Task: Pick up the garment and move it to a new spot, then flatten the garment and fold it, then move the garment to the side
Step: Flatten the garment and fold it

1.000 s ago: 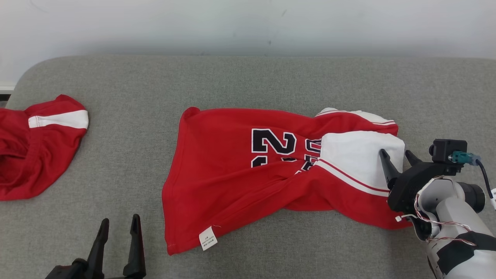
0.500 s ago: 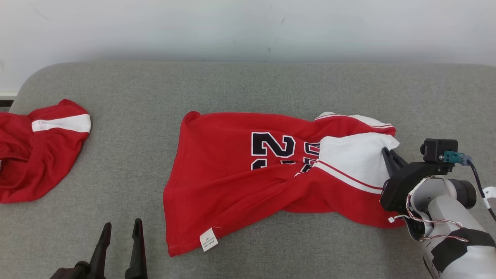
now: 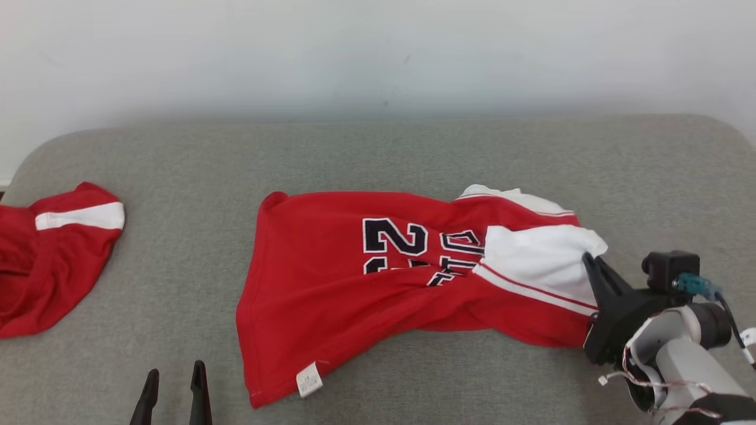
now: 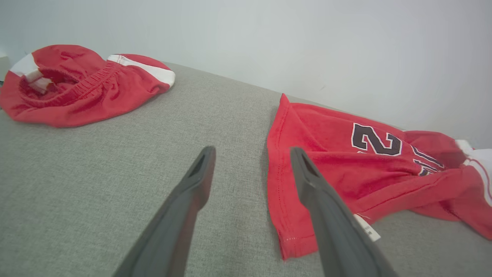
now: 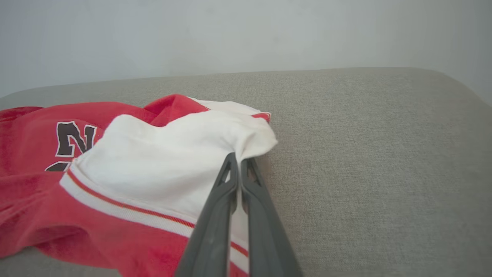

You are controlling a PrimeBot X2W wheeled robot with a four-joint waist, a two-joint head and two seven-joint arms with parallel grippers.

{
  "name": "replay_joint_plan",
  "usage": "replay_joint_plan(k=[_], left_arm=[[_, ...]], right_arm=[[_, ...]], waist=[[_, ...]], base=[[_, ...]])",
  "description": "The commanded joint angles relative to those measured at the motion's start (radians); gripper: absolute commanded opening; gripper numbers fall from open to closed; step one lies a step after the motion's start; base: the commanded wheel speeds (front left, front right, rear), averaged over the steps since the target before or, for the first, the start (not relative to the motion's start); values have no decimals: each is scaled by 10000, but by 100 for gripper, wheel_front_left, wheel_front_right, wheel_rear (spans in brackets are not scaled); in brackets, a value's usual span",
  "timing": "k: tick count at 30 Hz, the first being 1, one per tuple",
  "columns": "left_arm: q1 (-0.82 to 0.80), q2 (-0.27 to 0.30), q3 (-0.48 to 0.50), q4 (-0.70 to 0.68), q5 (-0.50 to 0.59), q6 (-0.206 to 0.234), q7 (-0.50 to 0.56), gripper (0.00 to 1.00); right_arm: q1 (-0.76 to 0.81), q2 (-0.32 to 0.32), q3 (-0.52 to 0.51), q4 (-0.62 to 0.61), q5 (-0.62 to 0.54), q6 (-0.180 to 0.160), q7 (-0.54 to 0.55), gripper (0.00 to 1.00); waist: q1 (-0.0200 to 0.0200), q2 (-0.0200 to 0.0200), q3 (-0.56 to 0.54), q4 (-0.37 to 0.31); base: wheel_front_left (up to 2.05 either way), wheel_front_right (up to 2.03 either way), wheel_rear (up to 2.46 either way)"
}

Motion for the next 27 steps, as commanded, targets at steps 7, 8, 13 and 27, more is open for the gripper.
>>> replay_joint_plan(k=[7,8,13,27], left_arm=[[-50,-63,-146,-80,44,78,-8,100],[-88,-72,-159,-76,49,96,-9,100],[-93,-100,-135,-57,9,109,-8,100],[254,-178,13,-60,-137,73,-8,100]], right_arm=[[1069,-188,-57,-565,-1008,9,-40,0],[1208,-125,-121,-614,-1059,8,-31,0],[1939,85,-239,-811,-1251,9,174,100],[3890,-368,-237,-2793,-1196,9,776,100]], waist=[[1,0,-191,-528],[1,0,-186,-546],[1,0,-191,-619],[1,0,-420,-505]], base=[[0,0,0],[0,0,0],[0,0,0],[0,0,0]])
